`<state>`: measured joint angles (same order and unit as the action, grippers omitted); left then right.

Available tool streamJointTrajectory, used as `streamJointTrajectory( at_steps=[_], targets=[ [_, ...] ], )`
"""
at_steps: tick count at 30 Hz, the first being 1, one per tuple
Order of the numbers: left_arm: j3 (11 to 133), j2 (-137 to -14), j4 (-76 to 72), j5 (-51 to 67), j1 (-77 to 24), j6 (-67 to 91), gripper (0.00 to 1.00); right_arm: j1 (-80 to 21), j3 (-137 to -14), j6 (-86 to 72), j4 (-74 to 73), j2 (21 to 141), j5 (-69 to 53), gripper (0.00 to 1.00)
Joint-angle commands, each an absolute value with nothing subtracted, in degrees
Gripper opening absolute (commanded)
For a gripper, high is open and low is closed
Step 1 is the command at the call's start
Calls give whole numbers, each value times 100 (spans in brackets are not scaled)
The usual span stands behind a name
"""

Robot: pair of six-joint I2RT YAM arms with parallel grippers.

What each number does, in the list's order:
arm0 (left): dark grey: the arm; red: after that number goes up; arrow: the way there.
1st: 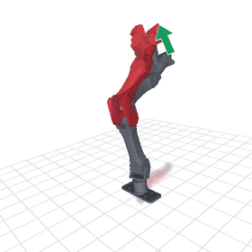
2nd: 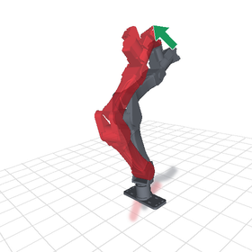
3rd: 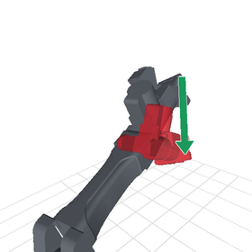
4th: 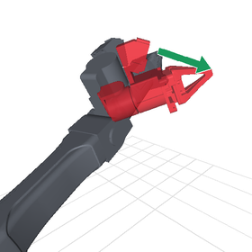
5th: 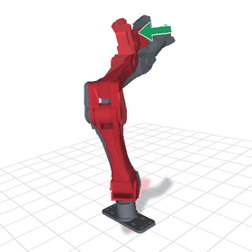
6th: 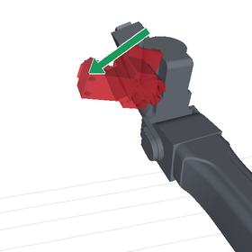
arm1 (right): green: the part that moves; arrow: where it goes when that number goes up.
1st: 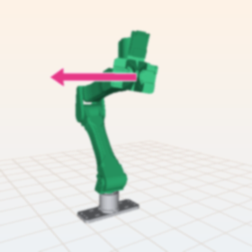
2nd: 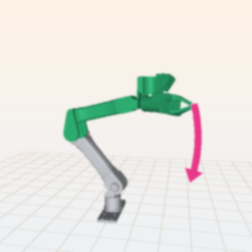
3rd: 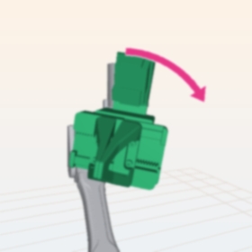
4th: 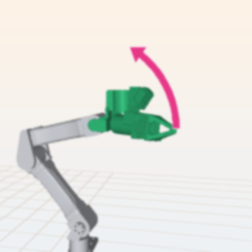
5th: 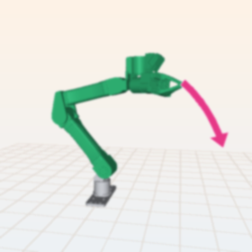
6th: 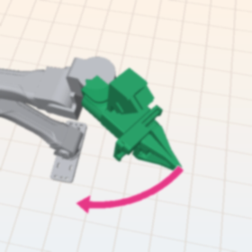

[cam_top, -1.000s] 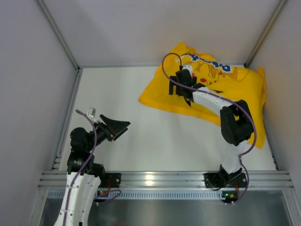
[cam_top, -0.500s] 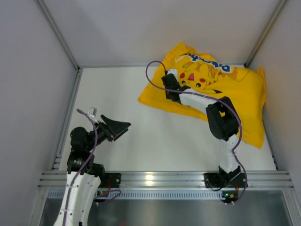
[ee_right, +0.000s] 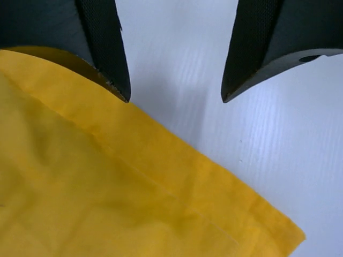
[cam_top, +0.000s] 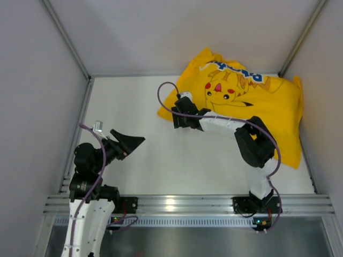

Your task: Remove the pillowcase from the pillow

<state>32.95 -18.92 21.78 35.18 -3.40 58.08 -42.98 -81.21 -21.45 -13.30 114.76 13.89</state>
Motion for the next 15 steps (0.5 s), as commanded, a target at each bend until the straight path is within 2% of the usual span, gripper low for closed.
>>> streamJointTrajectory(
  at_steps=[1,3,6,10,14,15],
  targets=[
    [3419,-2378,2479,2928,-299,5231,91,-4009,-7903,-2793,-1396,10296,2045,68],
    [3524,-2941,2470,2586,-299,4932,93,-3868,-7472,-3146,-1704,9846,2249,74],
    [4146,-4391,2461,2130,-351,4396,94,-3569,-6839,-3269,-1810,8844,2145,76],
    [5515,-6436,2461,1426,-877,4052,94,-3113,-6232,-3296,-1915,7631,1408,76],
    [6230,-7803,2190,1336,-993,4393,94,-3023,-5811,-3217,-2083,6822,1327,75],
    [6292,-8222,1849,1397,-993,4482,91,-3015,-5749,-3217,-2092,6524,1336,75]
  ],
)
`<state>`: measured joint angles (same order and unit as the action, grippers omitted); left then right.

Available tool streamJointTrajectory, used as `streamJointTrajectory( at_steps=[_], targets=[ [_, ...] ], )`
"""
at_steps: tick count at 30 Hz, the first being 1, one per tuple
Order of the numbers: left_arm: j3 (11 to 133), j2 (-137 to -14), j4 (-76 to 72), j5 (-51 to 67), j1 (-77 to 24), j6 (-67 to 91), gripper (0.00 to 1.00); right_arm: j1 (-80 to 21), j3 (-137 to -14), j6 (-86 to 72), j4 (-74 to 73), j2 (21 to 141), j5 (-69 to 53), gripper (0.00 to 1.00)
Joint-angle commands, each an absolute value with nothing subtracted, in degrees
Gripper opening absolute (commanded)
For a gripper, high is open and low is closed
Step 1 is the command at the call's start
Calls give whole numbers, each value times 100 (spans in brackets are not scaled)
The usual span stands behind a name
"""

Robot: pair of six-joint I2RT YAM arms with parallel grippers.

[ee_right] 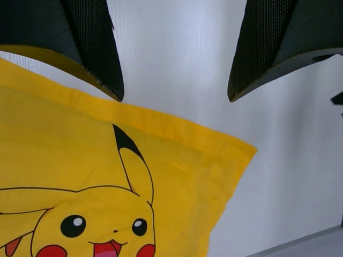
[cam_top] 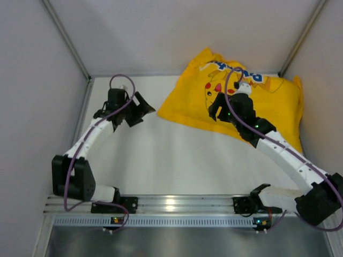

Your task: Remove the pillowcase from the pillow

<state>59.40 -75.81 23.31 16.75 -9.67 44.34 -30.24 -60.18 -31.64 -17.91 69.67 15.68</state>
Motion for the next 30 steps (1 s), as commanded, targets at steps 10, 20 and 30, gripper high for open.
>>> streamJointTrajectory(
  at_steps=[10,20,30],
  targets=[
    [6697,-10194,275,1670,-1054,5685,75,-2971,-5406,-3164,-2074,5529,1362,74],
    [7014,-11320,-492,1784,-1064,5906,68,-2927,-5326,-2944,-2065,5195,1476,73],
    [7163,-11777,-668,1485,-1072,5792,49,-2777,-5133,-2979,-2030,5107,1319,73]
  ],
)
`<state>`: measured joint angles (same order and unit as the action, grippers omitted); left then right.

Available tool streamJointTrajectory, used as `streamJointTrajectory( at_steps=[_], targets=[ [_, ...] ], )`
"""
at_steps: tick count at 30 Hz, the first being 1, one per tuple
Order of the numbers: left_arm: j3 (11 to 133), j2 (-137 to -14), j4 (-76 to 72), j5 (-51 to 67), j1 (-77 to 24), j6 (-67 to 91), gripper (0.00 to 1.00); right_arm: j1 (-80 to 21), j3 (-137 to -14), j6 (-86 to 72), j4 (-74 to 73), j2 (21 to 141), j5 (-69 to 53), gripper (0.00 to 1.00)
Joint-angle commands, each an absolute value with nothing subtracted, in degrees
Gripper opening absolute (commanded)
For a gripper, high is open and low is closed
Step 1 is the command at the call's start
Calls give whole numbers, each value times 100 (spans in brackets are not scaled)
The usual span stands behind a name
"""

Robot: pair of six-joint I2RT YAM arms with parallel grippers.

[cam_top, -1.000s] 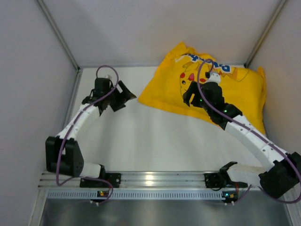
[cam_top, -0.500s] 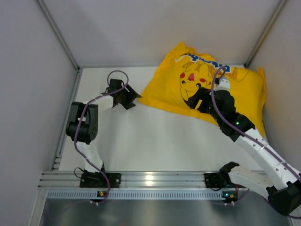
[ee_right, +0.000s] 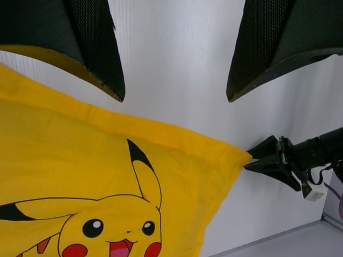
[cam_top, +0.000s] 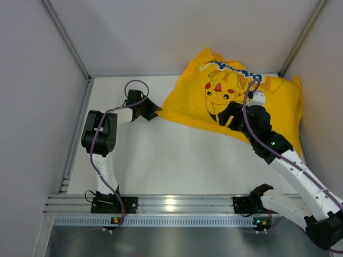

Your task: Remove the pillowcase from the pillow

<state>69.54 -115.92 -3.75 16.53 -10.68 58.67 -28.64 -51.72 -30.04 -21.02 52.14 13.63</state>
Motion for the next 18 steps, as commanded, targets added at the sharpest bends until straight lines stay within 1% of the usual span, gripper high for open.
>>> streamJointTrajectory(
  at_steps=[1,5,7,8,11,12,16,18],
  targets=[
    [7189,-11821,-668,1494,-1072,5775,48,-2751,-5115,-2971,-2030,5089,1327,73],
    [7295,-11953,-616,1337,-1072,5617,42,-2672,-5089,-2927,-2030,4957,1318,73],
    [7382,-12014,-571,1362,-1072,5590,35,-2611,-5080,-2909,-2039,4913,1266,73],
    [7400,-12067,-580,1449,-1072,5599,27,-2584,-5080,-2900,-2030,4896,1248,73],
    [7401,-12102,-606,1512,-1072,5572,11,-2523,-5071,-2909,-2030,4878,1204,73],
    [7366,-12076,-606,1494,-1072,5555,0,-2505,-5071,-2909,-2039,4878,1169,73],
    [6743,-11708,-1036,1626,-994,5642,0,-2444,-5045,-3014,-2048,4957,1046,73],
    [6215,-11339,-1203,1652,-862,5713,0,-2435,-5027,-3058,-2057,5001,924,73]
  ],
)
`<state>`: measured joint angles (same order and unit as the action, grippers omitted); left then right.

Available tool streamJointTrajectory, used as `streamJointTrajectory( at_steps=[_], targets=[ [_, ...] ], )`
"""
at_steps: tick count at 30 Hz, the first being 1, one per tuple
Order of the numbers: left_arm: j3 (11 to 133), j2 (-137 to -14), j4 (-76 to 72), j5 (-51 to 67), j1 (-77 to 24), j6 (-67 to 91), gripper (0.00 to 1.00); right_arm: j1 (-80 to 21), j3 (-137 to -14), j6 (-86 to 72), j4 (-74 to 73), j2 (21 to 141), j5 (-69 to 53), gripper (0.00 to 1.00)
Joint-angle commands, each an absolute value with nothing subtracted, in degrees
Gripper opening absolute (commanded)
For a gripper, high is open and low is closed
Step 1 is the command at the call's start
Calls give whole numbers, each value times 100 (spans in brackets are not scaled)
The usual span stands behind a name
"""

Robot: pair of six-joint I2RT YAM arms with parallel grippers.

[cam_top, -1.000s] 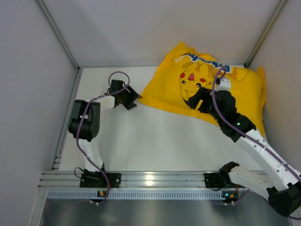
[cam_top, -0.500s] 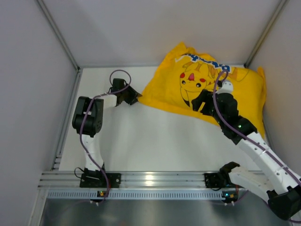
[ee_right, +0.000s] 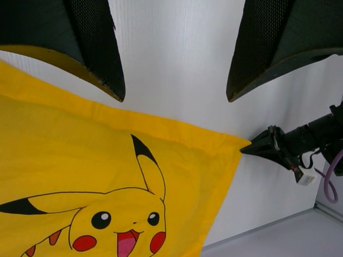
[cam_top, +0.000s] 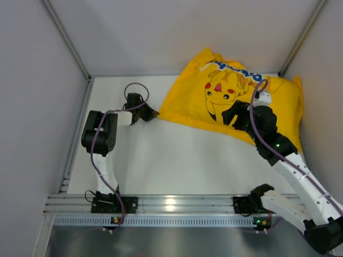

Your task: Remove the pillowcase from the pillow

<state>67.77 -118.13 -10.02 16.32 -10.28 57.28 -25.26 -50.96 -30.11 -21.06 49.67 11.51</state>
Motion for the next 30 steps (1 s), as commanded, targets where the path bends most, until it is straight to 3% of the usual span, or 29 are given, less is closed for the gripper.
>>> streamJointTrajectory(
  at_steps=[1,9,19,25,30],
  targets=[
    [6083,-11199,-1169,1661,-792,5704,0,-2426,-4984,-3119,-2065,5010,914,73],
    [4747,-9169,-494,1942,720,5363,0,-2408,-4694,-3339,-2276,5212,624,73],
    [4614,-6261,1801,2048,2917,4474,0,-2417,-4360,-3691,-2671,5405,737,73],
    [4597,-5661,2452,1881,3480,4061,0,-2417,-4140,-4096,-3383,5414,1335,74],
    [4308,-5468,2496,2320,3498,4096,0,-2426,-3789,-3999,-3393,5422,1055,74]
  ],
)
